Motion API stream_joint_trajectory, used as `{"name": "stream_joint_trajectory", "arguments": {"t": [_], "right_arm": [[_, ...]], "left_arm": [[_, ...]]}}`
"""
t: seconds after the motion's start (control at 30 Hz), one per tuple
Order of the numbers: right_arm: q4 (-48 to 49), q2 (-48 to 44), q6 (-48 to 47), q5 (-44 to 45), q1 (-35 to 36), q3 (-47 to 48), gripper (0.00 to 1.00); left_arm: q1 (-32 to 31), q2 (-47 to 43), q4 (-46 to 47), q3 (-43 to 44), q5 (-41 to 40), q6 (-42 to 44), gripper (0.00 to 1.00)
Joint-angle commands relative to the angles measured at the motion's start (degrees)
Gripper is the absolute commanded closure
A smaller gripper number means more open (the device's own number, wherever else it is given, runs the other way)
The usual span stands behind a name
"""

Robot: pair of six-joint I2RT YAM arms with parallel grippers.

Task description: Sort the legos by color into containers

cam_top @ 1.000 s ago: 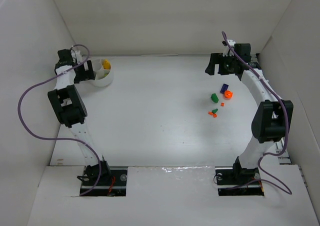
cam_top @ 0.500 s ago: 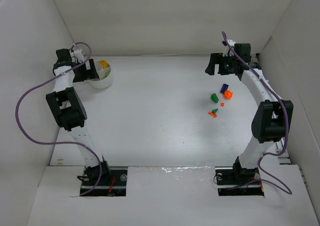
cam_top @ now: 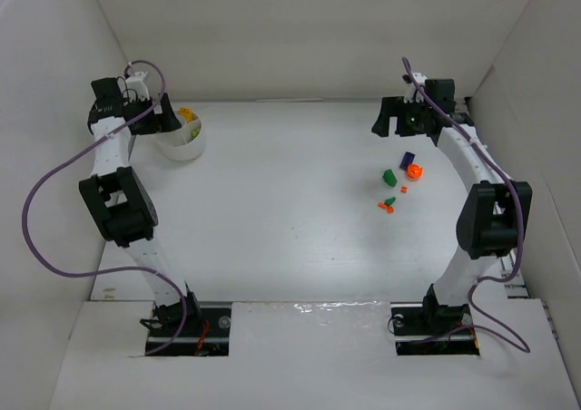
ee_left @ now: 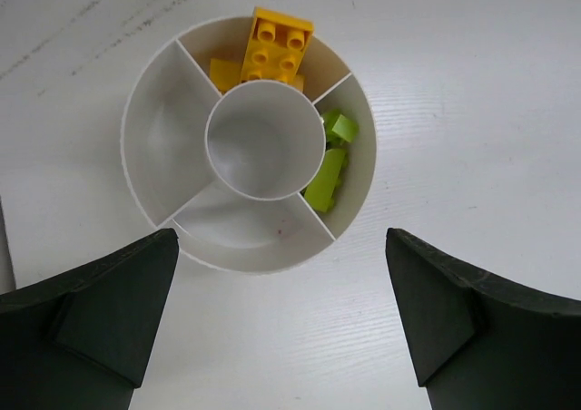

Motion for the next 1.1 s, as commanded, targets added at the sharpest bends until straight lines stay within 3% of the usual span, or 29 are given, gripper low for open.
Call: {"name": "stream_joint_trajectory", "arguments": {"t": [0.0,0.33,1.07], "right_arm": [[1.1,0.5,-0.6,-1.2,0.8,2.6,0.0],[1.1,0.5,-0.6,-1.2,0.8,3.1,0.0],[1.1,0.0,-0.6,-0.7,0.8,2.5,0.0]], "left_arm": [[-0.4,-1.3,1.8,2.2,1.7,-0.3,0.04],[-1.7,6.7,3.6,10.0,-0.1,-1.9,0.03],[-1.7,6.8,3.6,3.5,3.2,-3.5,0.0]]}}
